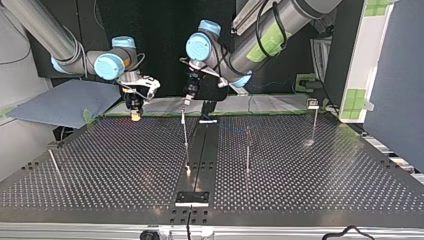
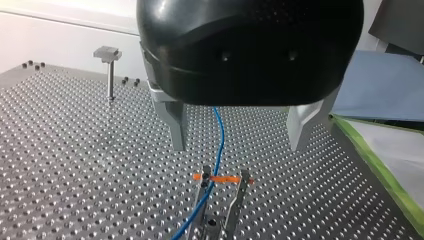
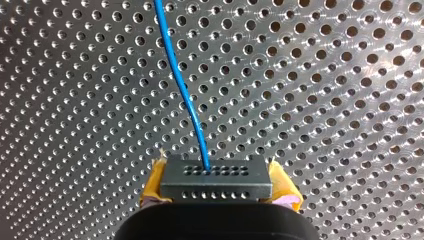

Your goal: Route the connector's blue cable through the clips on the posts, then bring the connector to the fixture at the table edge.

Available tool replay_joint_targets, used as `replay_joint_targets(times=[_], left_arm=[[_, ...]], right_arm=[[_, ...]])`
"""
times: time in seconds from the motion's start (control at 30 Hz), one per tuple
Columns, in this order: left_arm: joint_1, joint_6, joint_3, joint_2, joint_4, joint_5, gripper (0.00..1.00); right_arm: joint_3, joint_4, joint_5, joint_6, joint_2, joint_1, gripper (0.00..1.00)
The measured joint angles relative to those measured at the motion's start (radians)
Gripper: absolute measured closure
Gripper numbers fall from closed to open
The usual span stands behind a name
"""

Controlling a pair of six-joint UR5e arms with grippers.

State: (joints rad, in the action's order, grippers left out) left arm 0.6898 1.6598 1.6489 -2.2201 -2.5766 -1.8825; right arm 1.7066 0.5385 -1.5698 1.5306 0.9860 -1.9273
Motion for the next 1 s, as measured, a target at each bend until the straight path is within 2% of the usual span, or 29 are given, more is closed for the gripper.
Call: replay_joint_targets(times=[0.2, 0.57, 0.73, 1.0], left_arm=[[0.003, 0.014, 0.000, 0.000, -0.009, -0.031, 0.02], [0.007, 0.020, 0.009, 0.010, -0.020, -0.036, 0.02], [0.011, 0.029, 0.046, 0.048, 0.006, -0.036, 0.02], [0.009, 0.086, 0.111, 0.113, 0.069, -0.046, 0.02]], right_arm=[[0.000, -0.001, 0.000, -0.001, 0.000, 0.002, 0.83], [0.000, -0.002, 0.000, 0.000, 0.000, 0.003, 0.83], [0.000, -0.003, 0.000, 0.001, 0.000, 0.004, 0.83], [0.000, -0.007, 0.000, 0.002, 0.000, 0.006, 0.83]])
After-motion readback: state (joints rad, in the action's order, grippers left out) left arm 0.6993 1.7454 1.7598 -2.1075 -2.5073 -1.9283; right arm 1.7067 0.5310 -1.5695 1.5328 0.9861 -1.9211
